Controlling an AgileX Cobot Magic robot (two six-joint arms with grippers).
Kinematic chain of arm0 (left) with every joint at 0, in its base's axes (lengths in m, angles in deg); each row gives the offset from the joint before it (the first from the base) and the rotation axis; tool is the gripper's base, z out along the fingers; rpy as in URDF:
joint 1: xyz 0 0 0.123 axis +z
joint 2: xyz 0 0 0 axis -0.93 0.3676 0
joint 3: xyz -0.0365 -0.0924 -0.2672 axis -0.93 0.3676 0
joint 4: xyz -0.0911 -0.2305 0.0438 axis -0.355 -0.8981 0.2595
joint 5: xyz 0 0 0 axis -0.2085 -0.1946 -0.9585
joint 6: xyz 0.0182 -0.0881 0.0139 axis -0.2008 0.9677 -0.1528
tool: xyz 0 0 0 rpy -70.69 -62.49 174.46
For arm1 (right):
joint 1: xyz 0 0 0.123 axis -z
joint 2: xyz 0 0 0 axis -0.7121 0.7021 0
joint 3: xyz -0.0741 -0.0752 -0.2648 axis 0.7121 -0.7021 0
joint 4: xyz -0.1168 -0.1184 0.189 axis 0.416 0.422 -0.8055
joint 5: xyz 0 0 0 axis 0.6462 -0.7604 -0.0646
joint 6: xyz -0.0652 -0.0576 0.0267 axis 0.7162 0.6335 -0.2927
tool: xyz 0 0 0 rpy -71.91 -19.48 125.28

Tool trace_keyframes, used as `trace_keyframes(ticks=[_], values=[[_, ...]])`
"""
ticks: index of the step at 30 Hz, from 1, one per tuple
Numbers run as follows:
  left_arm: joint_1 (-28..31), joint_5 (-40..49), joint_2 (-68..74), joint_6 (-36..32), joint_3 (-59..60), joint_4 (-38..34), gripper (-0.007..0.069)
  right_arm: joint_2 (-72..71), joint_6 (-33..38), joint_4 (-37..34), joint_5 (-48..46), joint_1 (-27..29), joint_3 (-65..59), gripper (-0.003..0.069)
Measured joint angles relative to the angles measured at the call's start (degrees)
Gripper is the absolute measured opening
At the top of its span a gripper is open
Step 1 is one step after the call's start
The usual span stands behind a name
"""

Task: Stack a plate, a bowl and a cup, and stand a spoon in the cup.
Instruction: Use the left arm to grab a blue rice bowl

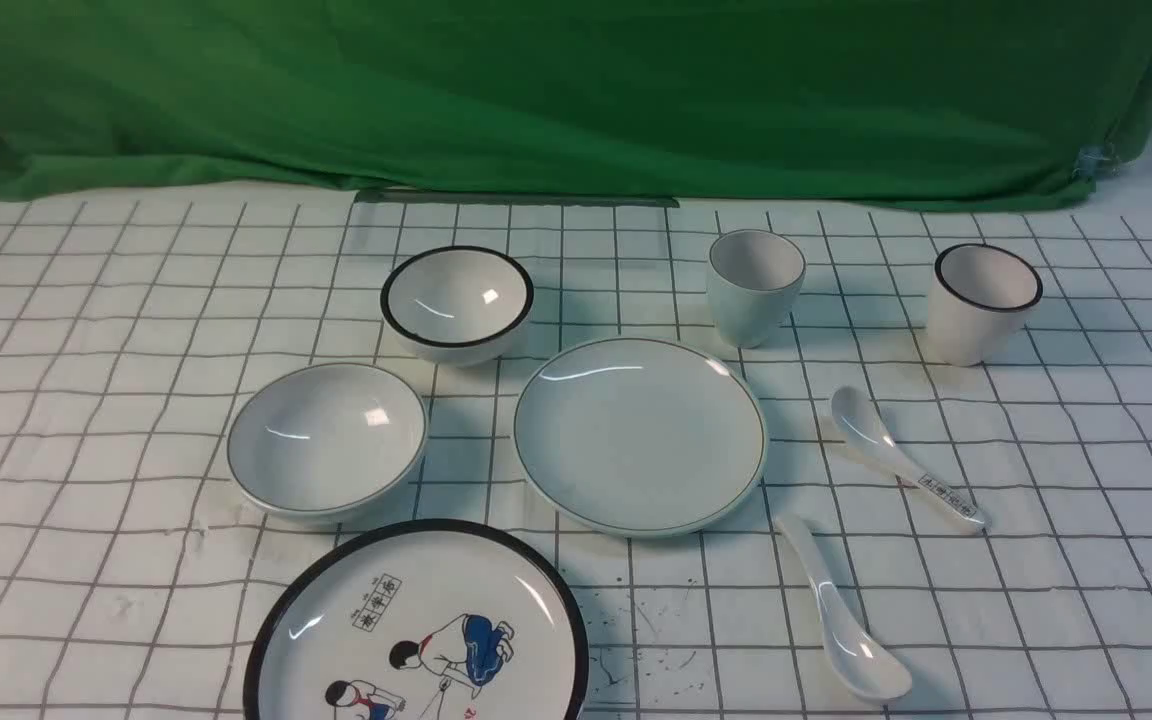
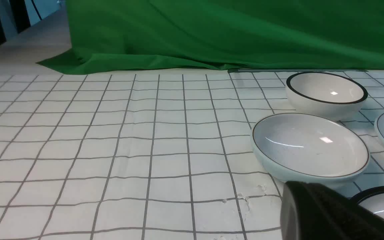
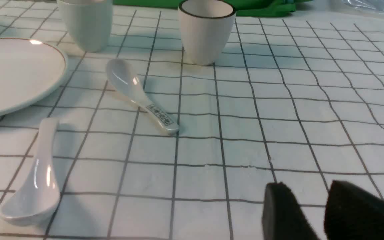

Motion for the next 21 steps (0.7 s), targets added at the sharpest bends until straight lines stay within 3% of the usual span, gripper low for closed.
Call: trace_keyframes(ticks=[21], values=[[0.0, -0.51, 0.0, 0.0, 0.0, 0.83, 0.0004, 0.0, 0.0, 0.0, 0.0, 0.0, 0.0, 0.0239]])
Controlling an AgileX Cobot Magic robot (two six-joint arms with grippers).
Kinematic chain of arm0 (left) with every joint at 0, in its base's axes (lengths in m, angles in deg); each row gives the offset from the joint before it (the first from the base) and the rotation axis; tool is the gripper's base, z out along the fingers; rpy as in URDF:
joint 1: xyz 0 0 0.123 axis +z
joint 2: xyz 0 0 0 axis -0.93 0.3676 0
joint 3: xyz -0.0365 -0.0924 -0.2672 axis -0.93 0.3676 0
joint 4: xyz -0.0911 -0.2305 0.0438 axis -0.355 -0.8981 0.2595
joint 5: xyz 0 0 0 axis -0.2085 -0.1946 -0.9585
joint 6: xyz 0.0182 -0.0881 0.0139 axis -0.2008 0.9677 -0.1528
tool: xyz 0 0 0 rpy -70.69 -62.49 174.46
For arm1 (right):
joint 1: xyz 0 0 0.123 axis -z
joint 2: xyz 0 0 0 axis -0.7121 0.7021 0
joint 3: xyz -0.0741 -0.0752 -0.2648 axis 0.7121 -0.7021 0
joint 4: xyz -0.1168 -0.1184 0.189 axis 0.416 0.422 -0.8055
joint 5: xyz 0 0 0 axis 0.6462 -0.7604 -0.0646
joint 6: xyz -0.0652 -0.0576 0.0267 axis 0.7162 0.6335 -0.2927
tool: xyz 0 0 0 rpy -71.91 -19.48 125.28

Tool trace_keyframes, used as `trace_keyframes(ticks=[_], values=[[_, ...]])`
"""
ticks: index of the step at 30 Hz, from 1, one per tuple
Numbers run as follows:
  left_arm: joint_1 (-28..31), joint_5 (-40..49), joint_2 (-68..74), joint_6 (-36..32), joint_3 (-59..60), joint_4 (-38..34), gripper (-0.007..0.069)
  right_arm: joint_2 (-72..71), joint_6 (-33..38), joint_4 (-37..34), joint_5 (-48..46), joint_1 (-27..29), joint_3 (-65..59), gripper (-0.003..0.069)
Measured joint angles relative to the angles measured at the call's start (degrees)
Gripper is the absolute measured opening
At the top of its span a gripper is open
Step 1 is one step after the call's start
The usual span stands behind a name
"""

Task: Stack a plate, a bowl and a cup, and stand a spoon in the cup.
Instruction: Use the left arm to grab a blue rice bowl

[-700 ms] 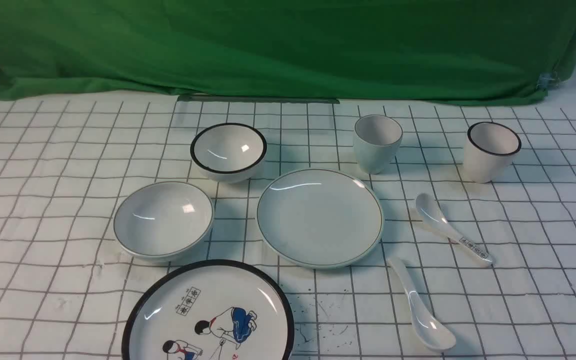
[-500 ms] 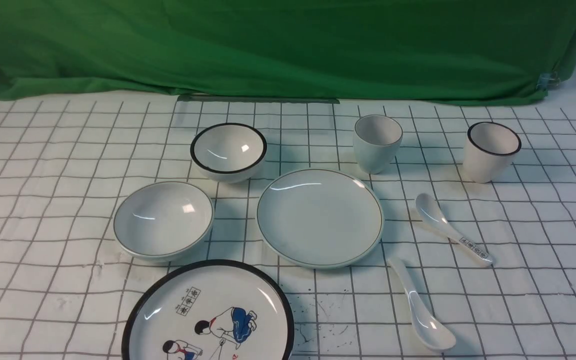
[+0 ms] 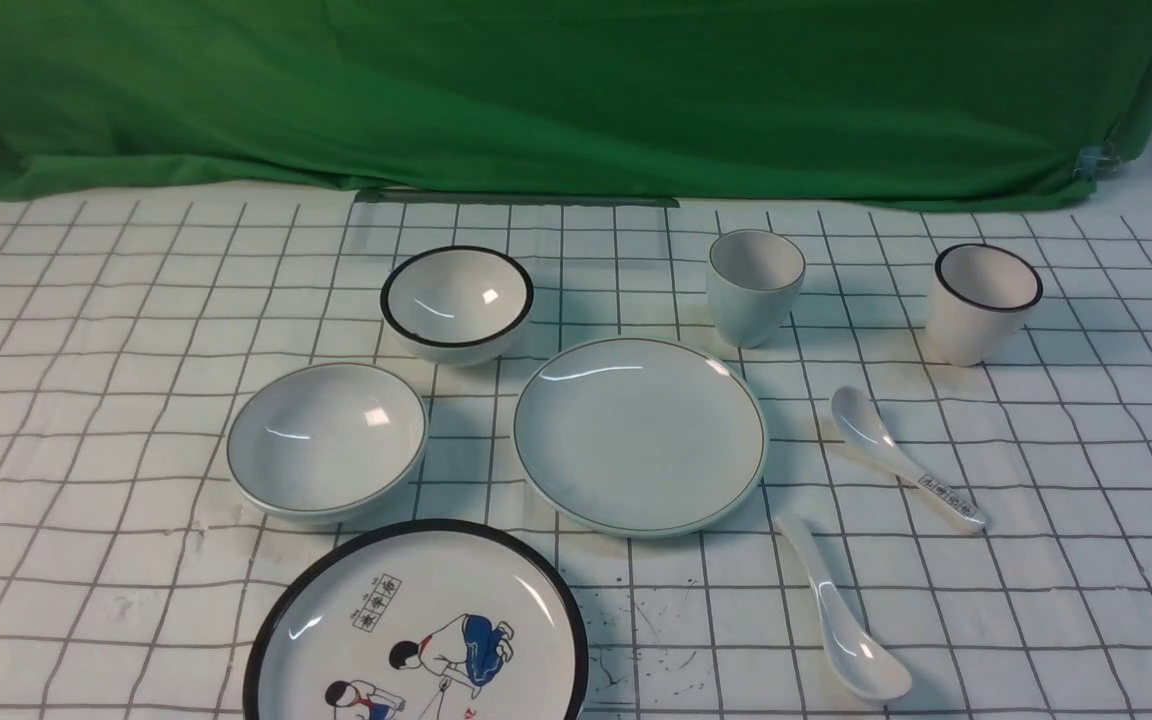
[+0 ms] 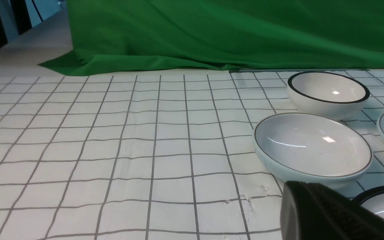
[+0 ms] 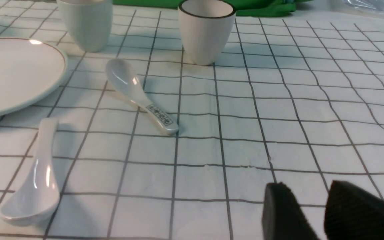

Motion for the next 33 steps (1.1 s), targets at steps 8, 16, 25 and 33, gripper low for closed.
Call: trace_keyframes(ticks=[8, 16, 25, 33], values=[[0.0, -12.11, 0.0, 8.8, 0.0, -19.73, 0.0004, 0.0, -0.8, -0.56, 0.36, 0.0, 0.0, 0.0239], [0.0, -36.79, 0.0, 27.45, 0.0, -26.68, 0.0004, 0.0, -29.36, -12.02, 15.06, 0.0, 0.0, 0.0239], [0.0, -21.87, 6.55, 46.59, -21.82, -1.84, 0.0004, 0.0, -34.18, -12.71, 20.74, 0.0, 0.0, 0.0239], [0.0, 24.48, 33.16, 20.36, -46.26, -6.71, 0.0004, 0.1, -35.93, -12.95, 14.39, -1.69, 2.28, 0.0179]])
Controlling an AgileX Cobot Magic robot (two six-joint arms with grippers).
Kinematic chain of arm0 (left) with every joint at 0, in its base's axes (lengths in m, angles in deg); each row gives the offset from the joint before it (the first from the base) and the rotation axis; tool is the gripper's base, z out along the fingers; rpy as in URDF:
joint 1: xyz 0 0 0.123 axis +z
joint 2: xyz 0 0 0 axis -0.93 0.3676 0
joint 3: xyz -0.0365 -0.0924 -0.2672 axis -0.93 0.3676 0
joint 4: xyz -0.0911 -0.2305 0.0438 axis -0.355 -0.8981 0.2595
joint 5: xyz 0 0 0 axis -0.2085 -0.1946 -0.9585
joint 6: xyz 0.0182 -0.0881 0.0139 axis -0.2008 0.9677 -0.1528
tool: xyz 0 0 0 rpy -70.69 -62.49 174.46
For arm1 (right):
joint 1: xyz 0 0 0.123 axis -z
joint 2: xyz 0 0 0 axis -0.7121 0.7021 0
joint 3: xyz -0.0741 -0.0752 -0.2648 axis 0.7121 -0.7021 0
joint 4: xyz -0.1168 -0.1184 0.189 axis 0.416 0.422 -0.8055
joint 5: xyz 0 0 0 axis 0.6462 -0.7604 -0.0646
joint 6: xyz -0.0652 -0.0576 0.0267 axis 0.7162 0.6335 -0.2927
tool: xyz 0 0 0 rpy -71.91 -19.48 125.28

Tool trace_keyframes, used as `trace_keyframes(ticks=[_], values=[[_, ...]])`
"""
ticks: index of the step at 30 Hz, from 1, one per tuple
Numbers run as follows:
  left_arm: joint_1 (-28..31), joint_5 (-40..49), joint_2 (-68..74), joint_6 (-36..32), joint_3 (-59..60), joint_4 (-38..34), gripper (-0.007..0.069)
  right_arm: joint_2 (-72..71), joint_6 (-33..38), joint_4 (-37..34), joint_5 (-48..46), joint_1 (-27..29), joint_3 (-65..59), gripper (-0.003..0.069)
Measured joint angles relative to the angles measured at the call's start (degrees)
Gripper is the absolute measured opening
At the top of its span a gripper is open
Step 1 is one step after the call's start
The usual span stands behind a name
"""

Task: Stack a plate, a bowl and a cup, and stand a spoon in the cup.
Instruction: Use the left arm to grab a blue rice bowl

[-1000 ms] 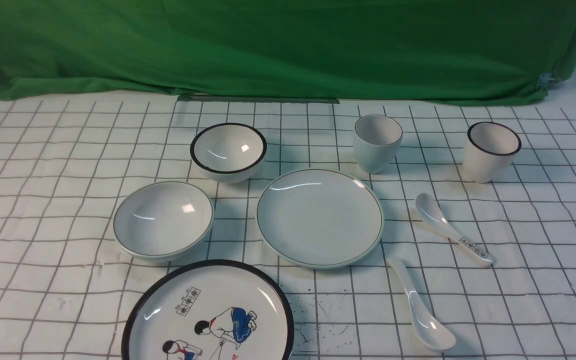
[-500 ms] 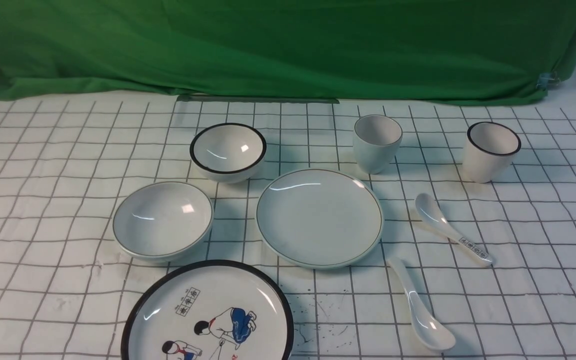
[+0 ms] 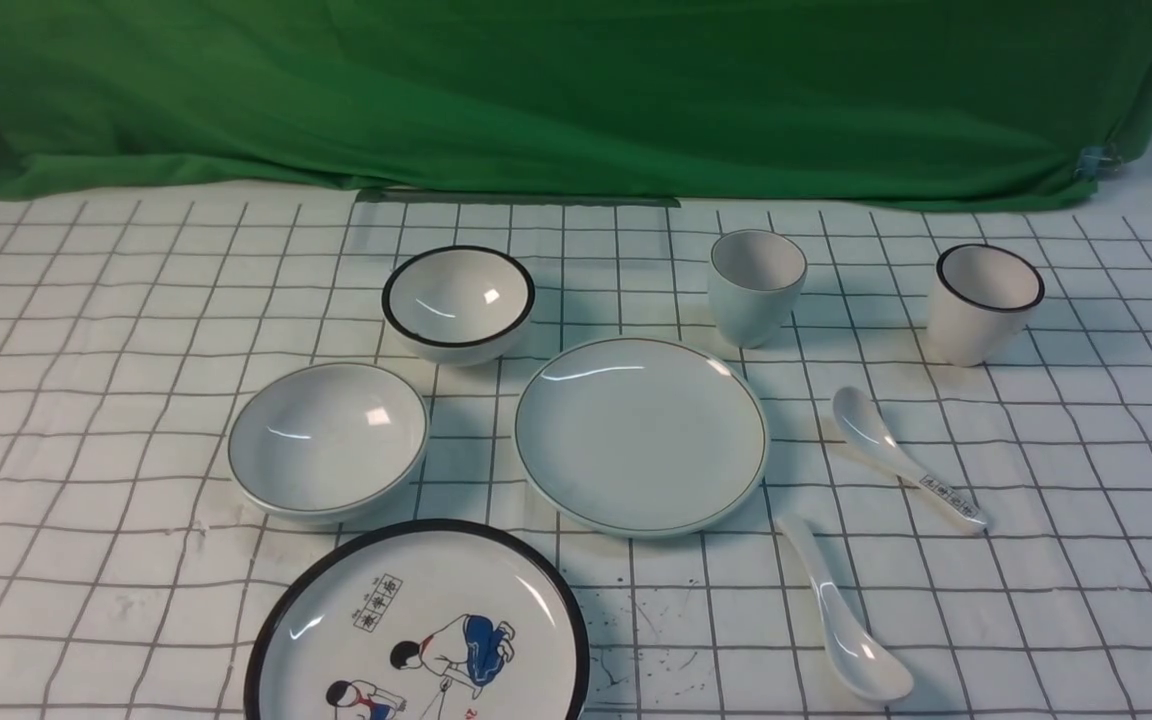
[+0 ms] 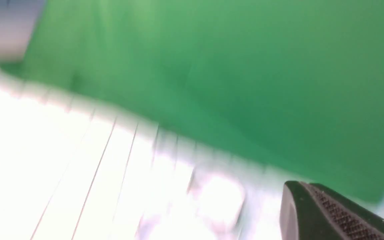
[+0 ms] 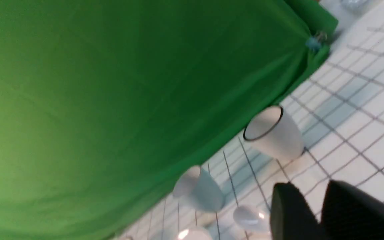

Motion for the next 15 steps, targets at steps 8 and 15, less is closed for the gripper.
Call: trace_keyframes(ticks=[8, 15], values=[[0.0, 8.23, 29.09, -15.31, -3.64, -6.27, 0.0004, 13.6, 12.97, -0.38, -27.26, -10.8, 23.09, 0.0029], [0.0, 6.85, 52.08, -17.44, -12.1, -3.0, 0.0004, 37.39, 24.13, -0.32, -49.94, -19.99, 39.19, 0.0027]])
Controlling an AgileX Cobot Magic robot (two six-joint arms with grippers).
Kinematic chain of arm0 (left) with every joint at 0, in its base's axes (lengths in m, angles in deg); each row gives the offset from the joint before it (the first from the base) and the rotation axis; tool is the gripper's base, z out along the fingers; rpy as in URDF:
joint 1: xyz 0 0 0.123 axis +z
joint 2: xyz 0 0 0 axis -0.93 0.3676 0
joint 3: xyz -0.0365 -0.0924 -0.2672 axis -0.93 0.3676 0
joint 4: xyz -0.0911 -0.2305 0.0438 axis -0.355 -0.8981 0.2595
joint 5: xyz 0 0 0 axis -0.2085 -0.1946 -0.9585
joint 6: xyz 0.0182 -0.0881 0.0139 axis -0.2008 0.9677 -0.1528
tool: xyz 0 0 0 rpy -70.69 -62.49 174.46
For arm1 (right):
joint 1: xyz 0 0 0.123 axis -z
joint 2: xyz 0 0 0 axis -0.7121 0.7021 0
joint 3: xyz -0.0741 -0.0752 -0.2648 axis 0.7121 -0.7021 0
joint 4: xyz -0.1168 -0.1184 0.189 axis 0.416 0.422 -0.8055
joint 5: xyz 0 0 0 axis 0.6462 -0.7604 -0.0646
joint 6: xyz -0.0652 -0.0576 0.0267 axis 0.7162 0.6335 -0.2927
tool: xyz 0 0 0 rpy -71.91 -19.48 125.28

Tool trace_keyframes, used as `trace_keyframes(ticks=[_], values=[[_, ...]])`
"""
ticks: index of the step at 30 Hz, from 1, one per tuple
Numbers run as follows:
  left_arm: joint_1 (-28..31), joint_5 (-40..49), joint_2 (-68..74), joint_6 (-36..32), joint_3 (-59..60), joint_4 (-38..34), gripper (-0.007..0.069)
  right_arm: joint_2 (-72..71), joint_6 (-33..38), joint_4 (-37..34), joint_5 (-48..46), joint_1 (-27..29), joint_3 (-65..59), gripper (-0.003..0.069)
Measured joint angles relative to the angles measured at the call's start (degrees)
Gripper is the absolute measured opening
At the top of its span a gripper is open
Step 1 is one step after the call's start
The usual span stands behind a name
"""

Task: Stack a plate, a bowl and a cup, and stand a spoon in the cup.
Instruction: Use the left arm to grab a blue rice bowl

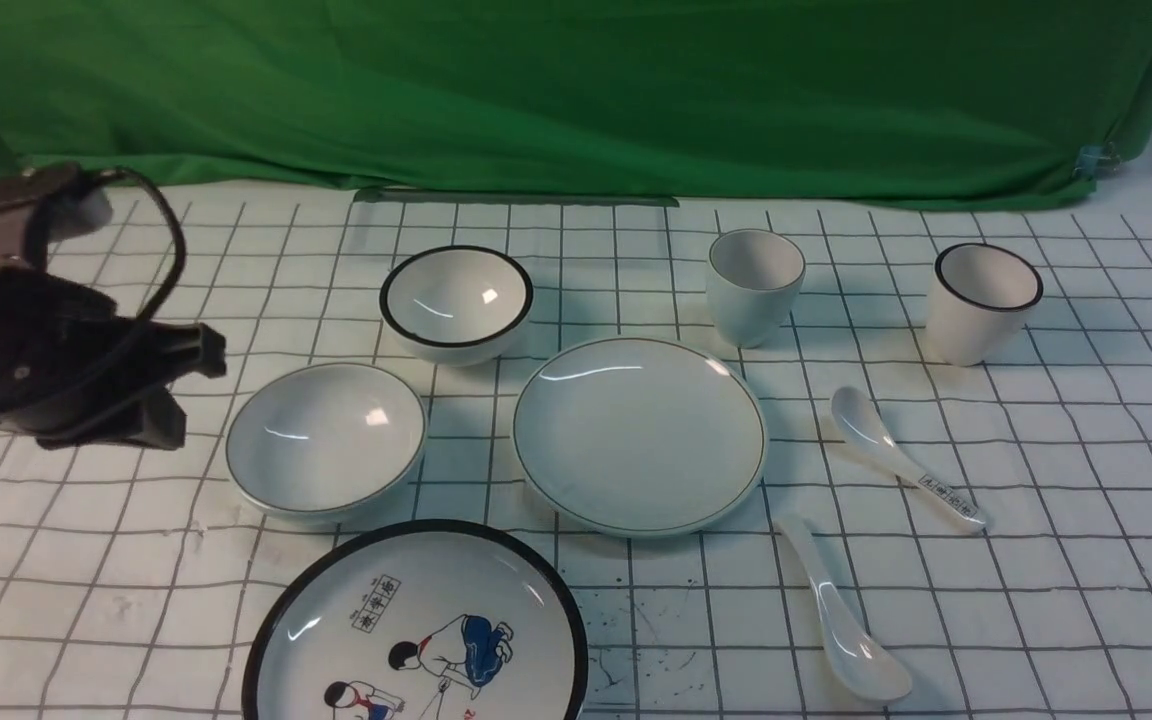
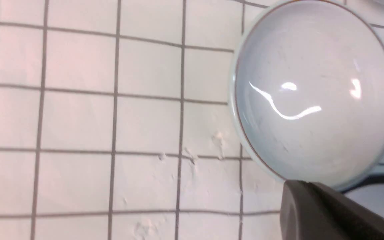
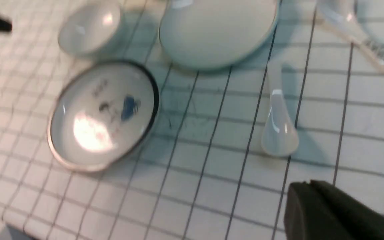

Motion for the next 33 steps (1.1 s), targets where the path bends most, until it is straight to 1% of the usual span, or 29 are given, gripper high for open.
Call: trace_keyframes(ticks=[5, 7, 9, 15, 18, 20, 22, 24, 25, 26, 27, 29, 33], values=[[0.0, -1.83, 7.21, -0.19, -4.98, 1.58, 0.0022, 7.32, 0.88, 0.0, -0.13, -2.56, 0.65, 0.0027], [0.0, -3.18, 10.54, -0.19, -6.54, 1.76, 0.007, 9.7, 1.1, -0.05, 1.22, -3.31, 0.65, 0.0032], [-0.1, -4.74, 12.92, -0.25, -6.94, 1.81, 0.013, 11.07, 1.17, -0.05, 2.7, -3.56, 0.67, 0.0035], [-1.68, -8.82, 18.0, -1.31, -7.17, 1.51, 0.0388, 12.69, 1.17, -0.05, 6.62, -3.56, 0.67, 0.0037], [-2.18, -9.65, 19.87, -1.31, -7.32, 0.87, 0.0435, 12.69, 1.17, -0.05, 7.8, -3.56, 0.71, 0.0037], [-2.28, -10.05, 21.05, -1.31, -7.32, 0.56, 0.0427, 12.69, 1.17, -0.05, 7.87, -3.56, 0.71, 0.0037], [-2.28, -10.05, 21.78, -1.31, -7.32, 0.56, 0.0379, 12.69, 1.17, -0.05, 7.87, -3.56, 0.71, 0.0037], [-2.28, -9.85, 22.33, -1.31, -7.32, 0.56, 0.0279, 12.69, 1.17, -0.05, 7.87, -3.56, 0.71, 0.0038], [-2.28, -9.62, 22.46, -1.31, -7.34, 0.17, 0.0203, 12.69, 1.17, -0.05, 7.87, -3.56, 0.71, 0.0038], [-2.28, -9.61, 22.46, -1.31, -7.34, 0.17, 0.0178, 12.69, 1.17, -0.05, 7.87, -3.56, 0.71, 0.0039], [-2.28, -9.04, 22.13, -1.25, -7.57, -0.48, 0.0114, 12.69, 1.22, -0.05, 7.87, -3.56, 0.71, 0.0042], [-2.28, -7.76, 21.16, -1.13, -8.07, -1.12, 0.0077, 12.69, 1.22, -0.05, 7.87, -3.56, 0.71, 0.0047], [-2.28, -3.23, 17.88, -1.0, -9.65, -1.2, 0.0044, 12.69, 1.22, -0.11, 7.87, -3.56, 0.71, 0.0056]])
